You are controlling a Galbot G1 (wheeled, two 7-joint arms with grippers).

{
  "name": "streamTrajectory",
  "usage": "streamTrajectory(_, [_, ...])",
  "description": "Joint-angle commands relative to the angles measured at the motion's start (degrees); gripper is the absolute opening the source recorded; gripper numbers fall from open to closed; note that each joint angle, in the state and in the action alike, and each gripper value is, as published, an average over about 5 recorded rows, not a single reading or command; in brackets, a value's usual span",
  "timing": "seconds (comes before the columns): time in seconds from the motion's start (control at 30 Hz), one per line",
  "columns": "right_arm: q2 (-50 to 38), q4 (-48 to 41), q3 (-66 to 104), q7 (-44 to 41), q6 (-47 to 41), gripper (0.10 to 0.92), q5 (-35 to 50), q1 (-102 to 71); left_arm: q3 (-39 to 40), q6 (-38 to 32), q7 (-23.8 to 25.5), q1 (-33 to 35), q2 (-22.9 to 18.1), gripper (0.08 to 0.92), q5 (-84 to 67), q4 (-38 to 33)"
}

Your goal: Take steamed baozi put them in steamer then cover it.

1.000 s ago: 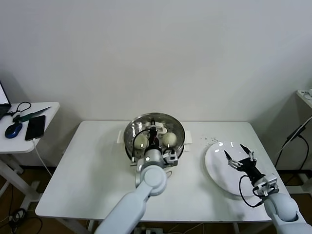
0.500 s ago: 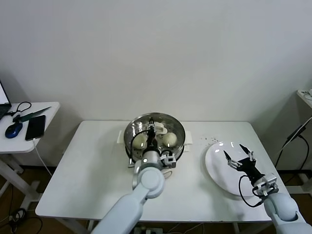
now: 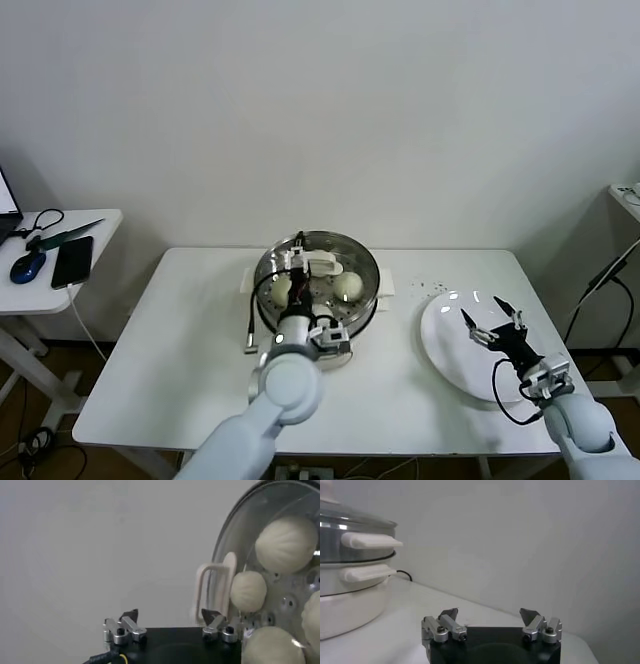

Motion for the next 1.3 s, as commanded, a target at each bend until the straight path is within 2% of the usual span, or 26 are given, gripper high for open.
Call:
streamTrajectory(0.03, [-0.1, 1.4, 0.4, 0.2, -4.9, 0.823, -1.7, 0.4, -2.5, 0.0, -2.3, 9.8, 7.3, 0.812, -9.6, -13.4])
streamTrajectory(0.23, [0.0, 2.9, 0.5, 1.1, -5.7, 0.823, -0.2, 0.5, -9.9, -5.7, -7.0, 16.2, 9.7, 0.822, -18.8, -17.3])
streamTrajectory(0.4, [0.7, 4.6, 0.6, 1.9, -5.1, 0.823, -0.1, -0.3, -22.0, -13.8, -14.1, 20.6, 10.7, 0.823, -33.0, -17.9])
streamTrajectory(0.57, [1.4, 5.7, 0.4, 2.6, -4.5, 0.823, -0.3, -1.0, -35.2, -25.0, -19.1, 24.7, 8.8, 0.823, -51.1, -15.0])
streamTrajectory(0.73, [1.8, 7.1, 0.4, 2.8, -4.2, 0.823, -0.1, -1.5, -45.8, -34.7, -19.3, 29.4, 5.3, 0.823, -70.0, -11.2])
streamTrajectory(0.93, [2.6, 8.1, 0.6, 2.8, -3.8, 0.823, -0.2, -2.4, -51.0, -42.5, -18.0, 33.1, 1.6, 0.823, -85.8, -4.2])
streamTrajectory(1.07, [3.4, 8.6, 0.6, 3.1, -3.1, 0.823, -0.3, -3.1, -52.3, -44.7, -17.1, 34.2, -0.9, 0.823, -89.9, -0.9])
streamTrajectory(1.3, [4.4, 8.3, 1.0, 3.8, -1.6, 0.823, -0.3, -3.8, -52.3, -45.2, -16.4, 35.6, -2.1, 0.823, -91.6, -1.0])
